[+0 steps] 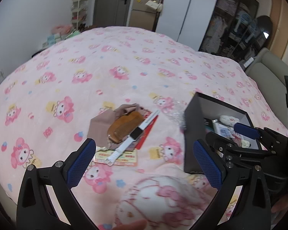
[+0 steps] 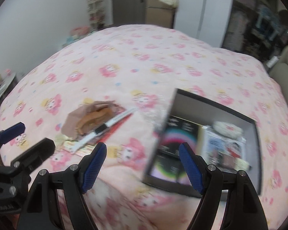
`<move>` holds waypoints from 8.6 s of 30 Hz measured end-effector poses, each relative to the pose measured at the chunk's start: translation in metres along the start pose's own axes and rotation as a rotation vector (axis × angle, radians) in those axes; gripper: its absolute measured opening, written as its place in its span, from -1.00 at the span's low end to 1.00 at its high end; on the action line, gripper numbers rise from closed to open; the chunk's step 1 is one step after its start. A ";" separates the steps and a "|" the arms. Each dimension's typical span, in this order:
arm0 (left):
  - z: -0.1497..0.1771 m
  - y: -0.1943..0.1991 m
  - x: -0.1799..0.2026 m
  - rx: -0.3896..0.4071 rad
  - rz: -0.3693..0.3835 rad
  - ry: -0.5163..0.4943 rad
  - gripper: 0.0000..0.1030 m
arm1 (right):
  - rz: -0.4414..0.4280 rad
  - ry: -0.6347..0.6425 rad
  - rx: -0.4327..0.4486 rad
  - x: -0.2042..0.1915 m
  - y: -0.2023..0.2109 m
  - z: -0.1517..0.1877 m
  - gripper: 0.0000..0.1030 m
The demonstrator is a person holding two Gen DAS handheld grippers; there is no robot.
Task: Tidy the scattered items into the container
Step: 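Move the left gripper to the white watch strap on the pile, then close the left gripper on the white watch strap and lift it, then carry the white watch over the black box and lower it inside, then open the left gripper to release the watch and withdraw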
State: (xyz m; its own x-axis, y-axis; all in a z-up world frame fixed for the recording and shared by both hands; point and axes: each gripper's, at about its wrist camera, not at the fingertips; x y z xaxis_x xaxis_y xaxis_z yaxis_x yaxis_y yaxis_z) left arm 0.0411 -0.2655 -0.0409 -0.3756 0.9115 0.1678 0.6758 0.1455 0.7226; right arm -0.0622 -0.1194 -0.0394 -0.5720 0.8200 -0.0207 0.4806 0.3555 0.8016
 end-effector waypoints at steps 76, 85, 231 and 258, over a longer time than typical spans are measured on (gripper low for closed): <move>0.068 -0.153 -0.144 -0.314 0.294 0.473 -0.60 | -0.331 -0.375 -0.491 -0.016 -0.218 -0.014 0.16; 0.073 -0.147 -0.170 -0.188 0.310 0.634 -0.51 | -0.346 -0.376 -0.490 -0.025 -0.221 -0.010 0.16; -0.036 -0.158 0.176 -0.021 0.365 0.076 -0.23 | -0.075 -0.584 -0.008 0.322 -0.018 0.043 -0.80; -0.016 -0.231 0.229 -0.440 0.386 -0.019 -0.42 | -0.112 -0.414 -0.221 0.296 -0.095 0.023 -0.58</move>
State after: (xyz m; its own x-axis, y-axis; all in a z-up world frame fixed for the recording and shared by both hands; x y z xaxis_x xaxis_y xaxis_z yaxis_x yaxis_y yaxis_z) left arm -0.2113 -0.0968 -0.1584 -0.1405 0.8739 0.4653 0.4334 -0.3682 0.8226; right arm -0.2626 0.0999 -0.1353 -0.2782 0.9076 -0.3145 0.2526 0.3850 0.8877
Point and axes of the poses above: each gripper's, at about its wrist camera, not at the fingertips, and y roughly against the way its jaws point, x to its right, z to its underside, and after that the axes turned 4 degrees about -y, right-handed
